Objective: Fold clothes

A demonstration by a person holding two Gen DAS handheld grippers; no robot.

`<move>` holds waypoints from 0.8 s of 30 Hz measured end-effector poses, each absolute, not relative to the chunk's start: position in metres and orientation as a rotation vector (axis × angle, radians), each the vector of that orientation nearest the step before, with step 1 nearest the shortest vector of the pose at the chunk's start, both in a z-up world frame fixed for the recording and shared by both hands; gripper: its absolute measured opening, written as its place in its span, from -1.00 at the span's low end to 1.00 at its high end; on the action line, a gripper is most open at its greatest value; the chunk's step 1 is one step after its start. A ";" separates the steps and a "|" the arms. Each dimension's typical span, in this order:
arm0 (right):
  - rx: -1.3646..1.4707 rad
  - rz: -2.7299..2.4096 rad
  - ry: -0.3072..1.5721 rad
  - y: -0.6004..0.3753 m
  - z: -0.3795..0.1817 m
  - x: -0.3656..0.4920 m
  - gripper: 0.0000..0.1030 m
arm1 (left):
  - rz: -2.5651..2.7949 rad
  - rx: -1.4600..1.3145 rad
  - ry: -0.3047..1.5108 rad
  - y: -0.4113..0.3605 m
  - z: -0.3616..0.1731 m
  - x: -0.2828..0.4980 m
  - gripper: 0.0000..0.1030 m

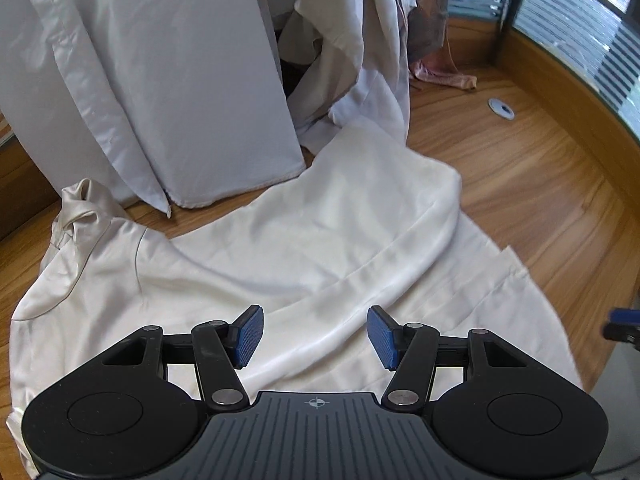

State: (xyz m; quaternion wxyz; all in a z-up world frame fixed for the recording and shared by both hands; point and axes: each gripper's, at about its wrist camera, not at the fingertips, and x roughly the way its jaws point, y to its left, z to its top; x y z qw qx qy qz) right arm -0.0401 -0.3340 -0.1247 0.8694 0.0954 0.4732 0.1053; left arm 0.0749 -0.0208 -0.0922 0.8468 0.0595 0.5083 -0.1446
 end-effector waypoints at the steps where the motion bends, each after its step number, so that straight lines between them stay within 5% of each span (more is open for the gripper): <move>1: 0.187 0.241 0.982 -0.332 -0.125 -0.027 -0.22 | -0.297 0.114 1.073 -0.024 -0.091 0.077 0.17; 17: -0.073 0.435 1.003 -0.268 -0.177 0.092 -0.21 | -0.302 0.034 1.153 -0.059 -0.096 0.108 0.19; 20: -0.095 0.427 1.014 -0.265 -0.176 0.093 -0.73 | -0.304 0.017 1.166 -0.060 -0.099 0.113 0.19; 24: -0.062 0.419 1.014 -0.273 -0.166 0.086 -0.87 | -0.306 -0.004 1.167 -0.058 -0.102 0.118 0.19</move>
